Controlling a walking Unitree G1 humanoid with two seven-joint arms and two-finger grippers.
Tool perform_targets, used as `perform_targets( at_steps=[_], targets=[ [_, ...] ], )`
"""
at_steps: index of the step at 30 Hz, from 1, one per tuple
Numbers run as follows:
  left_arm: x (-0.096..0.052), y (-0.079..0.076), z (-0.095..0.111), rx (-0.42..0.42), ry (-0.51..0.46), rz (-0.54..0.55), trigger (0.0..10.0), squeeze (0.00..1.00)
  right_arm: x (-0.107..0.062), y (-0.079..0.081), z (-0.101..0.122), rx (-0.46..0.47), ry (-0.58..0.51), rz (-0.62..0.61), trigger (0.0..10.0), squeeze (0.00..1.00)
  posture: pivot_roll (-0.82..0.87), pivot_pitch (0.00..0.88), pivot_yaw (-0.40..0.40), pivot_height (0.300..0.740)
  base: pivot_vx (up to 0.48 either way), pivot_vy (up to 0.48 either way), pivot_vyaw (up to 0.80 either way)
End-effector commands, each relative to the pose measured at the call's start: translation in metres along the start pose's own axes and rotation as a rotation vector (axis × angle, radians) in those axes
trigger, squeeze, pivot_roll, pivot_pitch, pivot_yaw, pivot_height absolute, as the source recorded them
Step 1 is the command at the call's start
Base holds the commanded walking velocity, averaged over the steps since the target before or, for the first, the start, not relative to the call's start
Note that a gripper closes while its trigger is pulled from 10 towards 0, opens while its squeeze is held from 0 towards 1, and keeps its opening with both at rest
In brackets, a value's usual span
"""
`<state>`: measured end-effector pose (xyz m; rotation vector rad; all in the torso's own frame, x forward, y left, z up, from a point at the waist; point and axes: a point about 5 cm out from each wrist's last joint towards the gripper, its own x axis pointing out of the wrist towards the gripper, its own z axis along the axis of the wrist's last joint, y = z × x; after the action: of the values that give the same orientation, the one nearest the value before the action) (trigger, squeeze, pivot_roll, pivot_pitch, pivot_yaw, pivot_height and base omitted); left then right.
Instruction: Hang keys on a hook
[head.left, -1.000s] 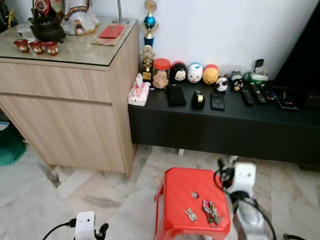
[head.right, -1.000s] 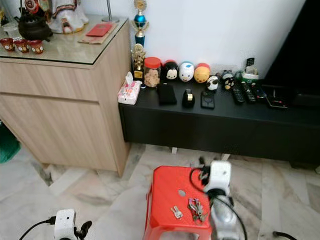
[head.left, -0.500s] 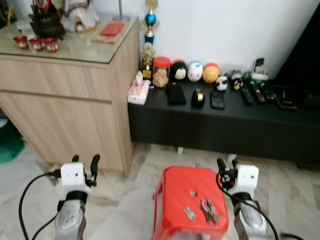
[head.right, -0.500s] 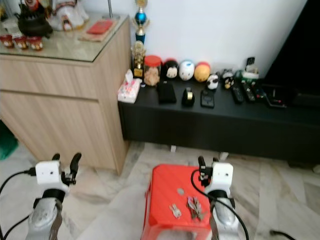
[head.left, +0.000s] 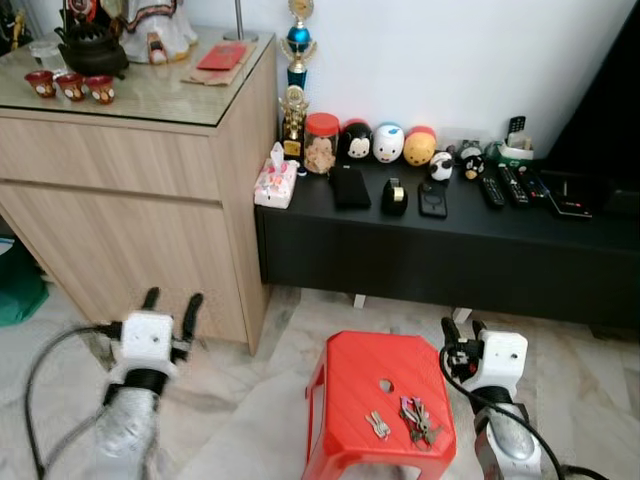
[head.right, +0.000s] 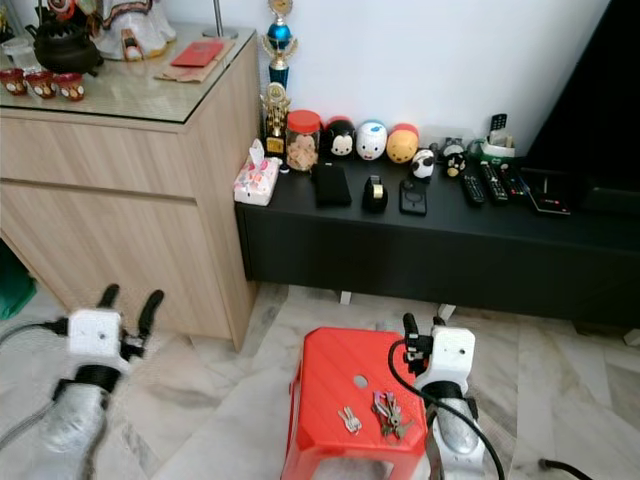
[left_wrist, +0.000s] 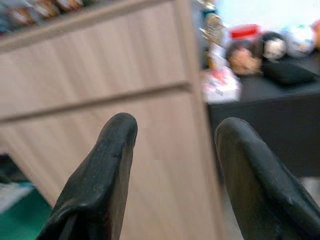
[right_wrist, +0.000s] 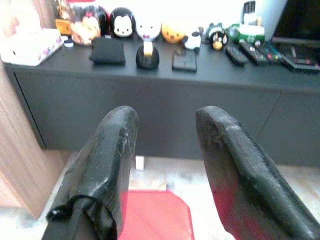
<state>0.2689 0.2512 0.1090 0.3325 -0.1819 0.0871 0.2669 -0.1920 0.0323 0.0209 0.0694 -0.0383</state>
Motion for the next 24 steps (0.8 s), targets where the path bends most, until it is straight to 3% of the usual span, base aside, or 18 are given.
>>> perform_targets(
  at_steps=[1,3,6,9,11,17,24],
  targets=[
    [0.005,0.004,0.007,-0.082,-0.002,0.04,10.0,0.0,0.005,0.001,0.007,0.0,-0.013,0.009,10.0,0.0,0.01,0.0,-0.078,0.74,0.0,0.0,0.0],
    [0.006,0.004,0.009,-0.141,-0.003,0.058,10.0,0.0,0.006,0.003,0.009,-0.008,-0.019,0.023,10.0,0.0,0.02,0.0,-0.084,0.74,0.0,0.0,0.0],
    [0.002,-0.008,0.013,-0.177,-0.007,0.024,10.0,0.0,0.008,0.005,0.011,-0.006,-0.027,0.026,10.0,0.0,0.02,0.0,-0.092,0.74,0.0,0.0,0.0],
    [-0.012,-0.028,0.012,-0.209,0.021,-0.026,10.0,0.0,0.006,0.01,0.011,-0.002,-0.017,0.043,10.0,0.0,0.02,0.0,-0.095,0.74,0.0,0.0,0.0],
    [-0.016,-0.031,0.01,-0.216,0.033,-0.029,10.0,0.0,0.006,0.01,0.011,-0.001,-0.014,0.044,10.0,0.0,0.03,0.0,-0.096,0.74,0.0,0.0,0.0],
    [-0.023,-0.034,0.003,-0.244,0.086,-0.032,10.0,0.0,0.003,0.01,0.009,0.003,-0.005,0.04,10.0,0.0,0.02,0.0,-0.091,0.74,0.0,0.0,0.0],
    [-0.019,-0.029,0.008,-0.238,0.082,-0.019,10.0,0.0,0.003,0.01,0.01,0.0,0.002,0.048,10.0,0.0,0.02,0.0,-0.09,0.74,0.0,0.0,0.0]
  ],
)
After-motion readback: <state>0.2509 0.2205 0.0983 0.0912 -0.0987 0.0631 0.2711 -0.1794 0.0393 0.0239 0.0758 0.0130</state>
